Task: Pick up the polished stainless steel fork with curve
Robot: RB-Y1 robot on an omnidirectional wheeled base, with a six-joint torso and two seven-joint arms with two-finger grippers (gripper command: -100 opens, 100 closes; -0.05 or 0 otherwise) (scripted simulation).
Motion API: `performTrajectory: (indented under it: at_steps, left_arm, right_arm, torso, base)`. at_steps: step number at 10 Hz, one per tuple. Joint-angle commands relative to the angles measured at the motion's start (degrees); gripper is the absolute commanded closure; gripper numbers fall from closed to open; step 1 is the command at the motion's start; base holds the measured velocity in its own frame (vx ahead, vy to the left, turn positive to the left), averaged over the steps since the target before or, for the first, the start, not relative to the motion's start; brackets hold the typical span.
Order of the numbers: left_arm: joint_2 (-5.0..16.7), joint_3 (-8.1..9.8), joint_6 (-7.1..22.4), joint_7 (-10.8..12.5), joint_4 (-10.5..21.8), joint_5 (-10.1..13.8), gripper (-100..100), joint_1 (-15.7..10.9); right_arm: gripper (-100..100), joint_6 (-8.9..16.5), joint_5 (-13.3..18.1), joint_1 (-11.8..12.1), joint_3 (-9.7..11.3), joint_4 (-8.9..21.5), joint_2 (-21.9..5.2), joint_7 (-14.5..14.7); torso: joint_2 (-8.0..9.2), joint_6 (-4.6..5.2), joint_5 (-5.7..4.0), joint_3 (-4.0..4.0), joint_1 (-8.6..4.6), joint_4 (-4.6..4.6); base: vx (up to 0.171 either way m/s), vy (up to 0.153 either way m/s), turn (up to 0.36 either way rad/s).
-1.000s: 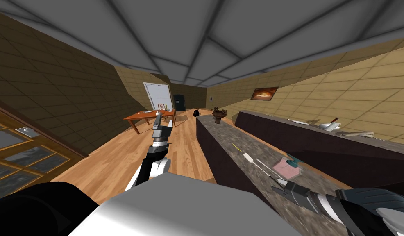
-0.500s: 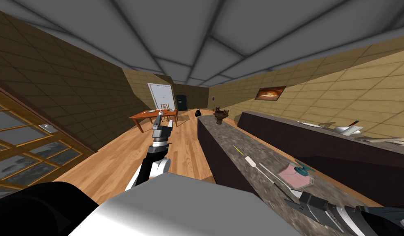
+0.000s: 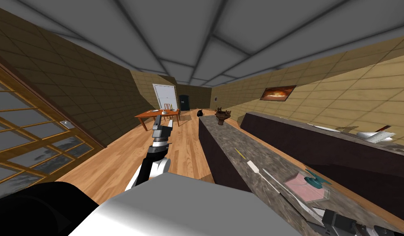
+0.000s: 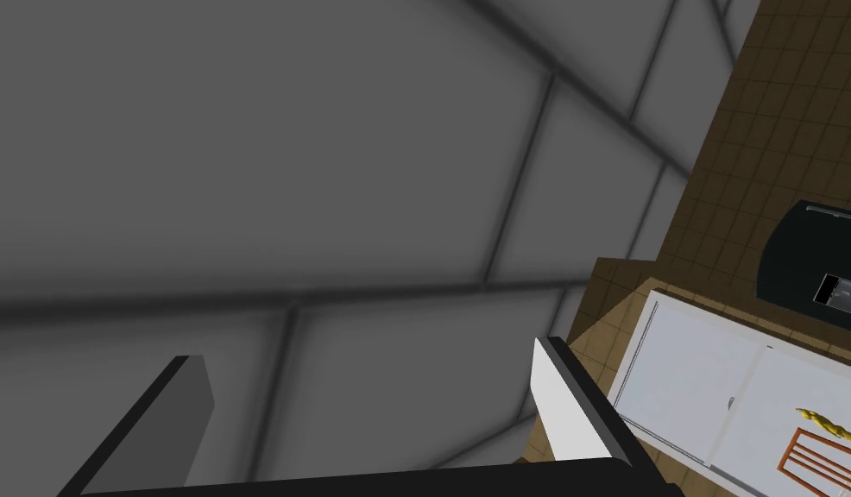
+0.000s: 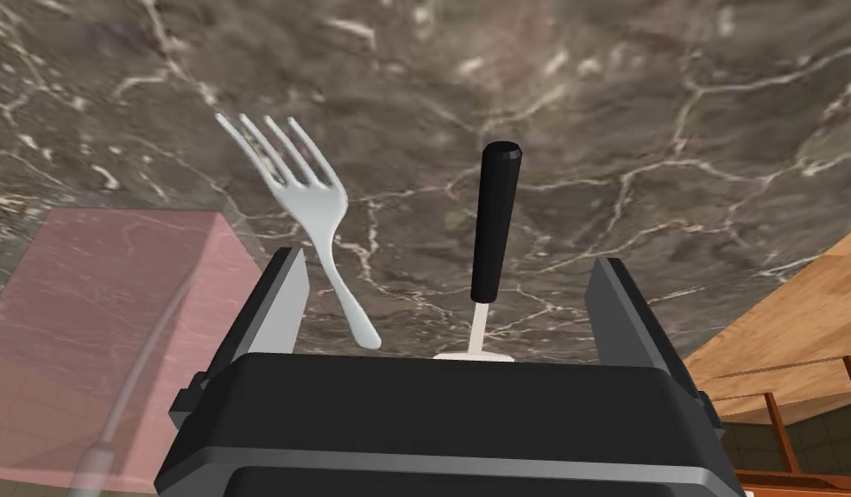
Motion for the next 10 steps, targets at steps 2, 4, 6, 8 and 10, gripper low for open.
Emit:
performTrajectory:
  at_steps: [2, 4, 6, 8, 10]
  left_arm:
    - [0.00, 0.00, 0.00, 0.00, 0.00, 0.00, 0, 0.00]
    - [0.00, 0.00, 0.00, 0.00, 0.00, 0.00, 0, 0.00]
    - [0.00, 0.00, 0.00, 0.00, 0.00, 0.00, 0, 0.00]
    - [0.00, 0.00, 0.00, 0.00, 0.00, 0.00, 0, 0.00]
    - [0.00, 0.00, 0.00, 0.00, 0.00, 0.00, 0, 0.00]
  right_arm:
    - [-100, -0.31, 0.63, 0.60, 1.99, 2.42, -1.52, 0.24]
    - [-100, -0.14, 1.15, 2.58, 4.30, 4.43, -2.96, 0.73]
    - [-100, 0.67, 0.69, 3.44, 3.53, 3.42, -2.96, 1.03]
    - [-100, 1.44, 1.33, 3.02, 4.54, 3.91, -0.90, 1.65]
    - [-100, 2.29, 1.86, 2.74, 5.40, 4.28, 1.15, 2.36]
  torso:
    - [-0.04, -0.01, -0.02, -0.03, -0.11, -0.01]
    - [-0.03, 0.01, 0.00, -0.02, 0.02, -0.01]
    - [0.03, 0.02, 0.00, 0.01, 0.08, 0.00]
    - [0.10, 0.03, 0.04, 0.06, 0.19, 0.03]
    - [0.07, 0.03, 0.02, 0.04, 0.15, 0.02]
  base:
    - [0.033, -0.069, 0.118]
    - [0.045, -0.046, 0.109]
    - [0.002, -0.011, 0.032]
    - [0.008, -0.003, 0.051]
    - [0.017, -0.008, 0.069]
